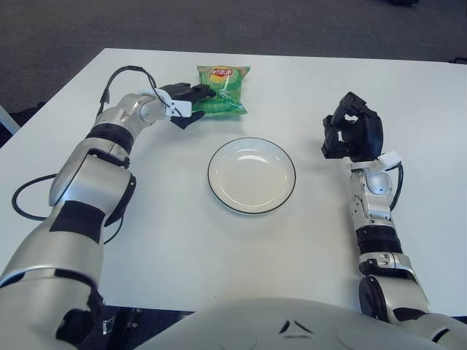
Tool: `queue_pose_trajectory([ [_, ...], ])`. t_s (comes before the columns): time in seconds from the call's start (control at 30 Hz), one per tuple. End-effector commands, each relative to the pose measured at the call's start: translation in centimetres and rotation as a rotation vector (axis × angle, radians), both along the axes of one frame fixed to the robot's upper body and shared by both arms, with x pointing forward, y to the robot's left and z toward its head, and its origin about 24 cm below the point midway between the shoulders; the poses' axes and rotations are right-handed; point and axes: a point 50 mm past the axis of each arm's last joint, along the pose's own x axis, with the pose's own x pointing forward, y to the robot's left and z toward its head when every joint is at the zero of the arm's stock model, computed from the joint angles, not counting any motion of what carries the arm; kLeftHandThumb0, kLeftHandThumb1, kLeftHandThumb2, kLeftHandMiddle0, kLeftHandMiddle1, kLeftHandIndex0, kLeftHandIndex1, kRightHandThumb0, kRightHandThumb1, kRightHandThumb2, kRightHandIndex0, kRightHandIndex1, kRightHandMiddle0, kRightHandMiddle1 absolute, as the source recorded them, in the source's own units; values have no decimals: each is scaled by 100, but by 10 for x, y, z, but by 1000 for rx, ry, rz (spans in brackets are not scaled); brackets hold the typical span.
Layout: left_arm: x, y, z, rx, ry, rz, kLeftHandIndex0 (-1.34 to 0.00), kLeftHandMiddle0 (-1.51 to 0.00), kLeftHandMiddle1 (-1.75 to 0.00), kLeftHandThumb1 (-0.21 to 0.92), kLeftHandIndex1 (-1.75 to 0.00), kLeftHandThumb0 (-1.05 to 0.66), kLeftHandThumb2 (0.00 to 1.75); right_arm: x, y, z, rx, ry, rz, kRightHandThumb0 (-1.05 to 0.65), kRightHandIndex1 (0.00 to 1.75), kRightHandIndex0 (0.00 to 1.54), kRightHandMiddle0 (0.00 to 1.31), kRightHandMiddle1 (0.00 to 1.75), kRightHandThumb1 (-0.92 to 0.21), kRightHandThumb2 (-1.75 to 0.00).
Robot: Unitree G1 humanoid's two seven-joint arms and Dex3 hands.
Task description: Put the snack into the plate.
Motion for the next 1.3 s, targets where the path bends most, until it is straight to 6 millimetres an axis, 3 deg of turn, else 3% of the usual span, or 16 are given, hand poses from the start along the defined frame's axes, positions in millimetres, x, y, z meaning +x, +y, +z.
queue_pose_trajectory([
  [0.0, -8, 9, -7, -16, 31, -33, 0, -11, -66, 92, -72, -95, 116, -45, 2, -85, 129, 332, -56, -55, 175, 133, 76, 175, -15, -152],
  [0.4, -32, 30, -6, -56, 23, -155, 0, -13, -70, 92, -81, -94, 109, -45, 3, -85, 131, 326, -58, -55, 175, 134, 75, 175, -15, -152],
  [0.63, -52, 34, 13, -29, -34, -278, 0, -13, -71, 92, -83, -92, 108, -45, 3, -84, 132, 323, -56, -55, 175, 134, 75, 175, -15, -152],
  [1.03, -91, 42, 45, -12, -127, -350, 0, -22, -86, 92, -90, -92, 102, -44, 3, -83, 133, 324, -52, -55, 175, 134, 76, 175, -15, -153],
  [1.27, -100, 42, 57, 17, -134, -348, 0, -22, -83, 92, -85, -94, 100, -42, 3, -83, 122, 333, -49, -56, 175, 134, 76, 175, -15, -153],
])
